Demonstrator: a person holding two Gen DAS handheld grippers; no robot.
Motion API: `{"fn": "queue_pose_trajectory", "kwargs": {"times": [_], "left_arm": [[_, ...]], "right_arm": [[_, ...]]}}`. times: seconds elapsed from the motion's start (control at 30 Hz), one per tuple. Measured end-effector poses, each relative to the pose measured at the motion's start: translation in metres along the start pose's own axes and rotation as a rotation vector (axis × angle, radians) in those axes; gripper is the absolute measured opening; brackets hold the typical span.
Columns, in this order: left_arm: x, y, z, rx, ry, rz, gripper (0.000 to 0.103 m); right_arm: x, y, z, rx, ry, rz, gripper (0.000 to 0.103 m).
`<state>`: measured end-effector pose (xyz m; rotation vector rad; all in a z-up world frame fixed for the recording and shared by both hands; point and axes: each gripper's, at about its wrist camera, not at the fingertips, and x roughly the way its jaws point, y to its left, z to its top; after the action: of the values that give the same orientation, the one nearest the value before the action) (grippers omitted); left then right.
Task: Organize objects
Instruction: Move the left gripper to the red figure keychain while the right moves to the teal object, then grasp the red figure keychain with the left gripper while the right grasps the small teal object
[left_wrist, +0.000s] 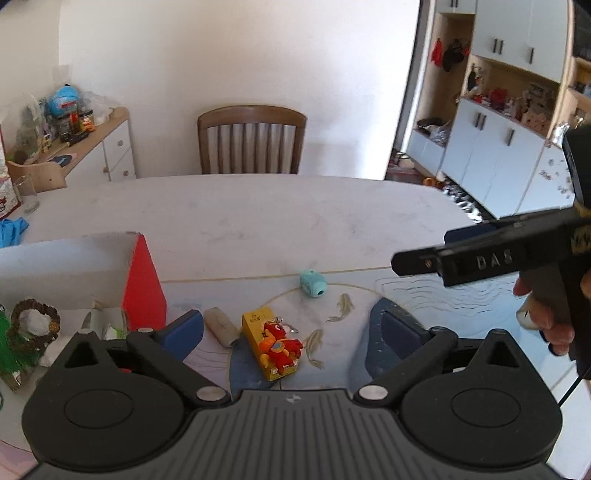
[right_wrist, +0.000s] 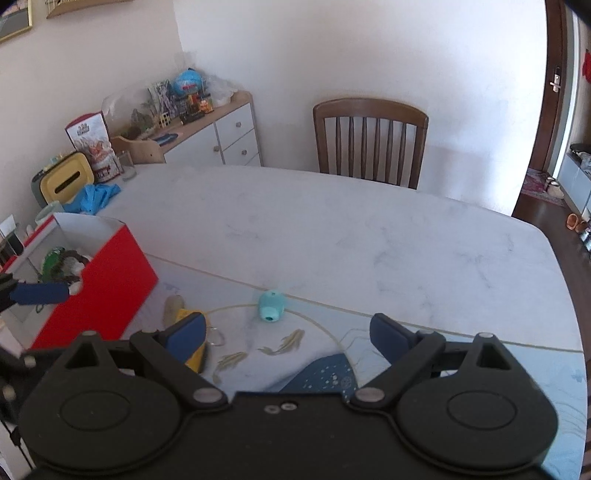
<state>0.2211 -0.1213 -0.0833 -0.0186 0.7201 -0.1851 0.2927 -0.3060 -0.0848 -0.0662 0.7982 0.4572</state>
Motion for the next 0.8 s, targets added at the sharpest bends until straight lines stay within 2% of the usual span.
{"fn": "queue_pose_trajectory", "kwargs": {"times": [0.3, 0.63, 0.8], "left_arm": [[0.039, -0.004, -0.014, -0.052, 0.028, 0.079, 0.103], [0.067, -0.005, -0.026, -0.046, 0.049, 0.134, 0.102], [0.071, -0.009, -0.029, -0.043, 0.035, 0.146, 0.102]], "right_arm": [[0.049, -0.002, 0.006, -0.029, 0.059, 0.024, 0.094], [0.098, 0.008, 0.003, -0.089, 0.125, 0.047, 0.091], [0.117, 0.012, 0.002, -0.101, 0.150, 0.053, 0.081]]}}
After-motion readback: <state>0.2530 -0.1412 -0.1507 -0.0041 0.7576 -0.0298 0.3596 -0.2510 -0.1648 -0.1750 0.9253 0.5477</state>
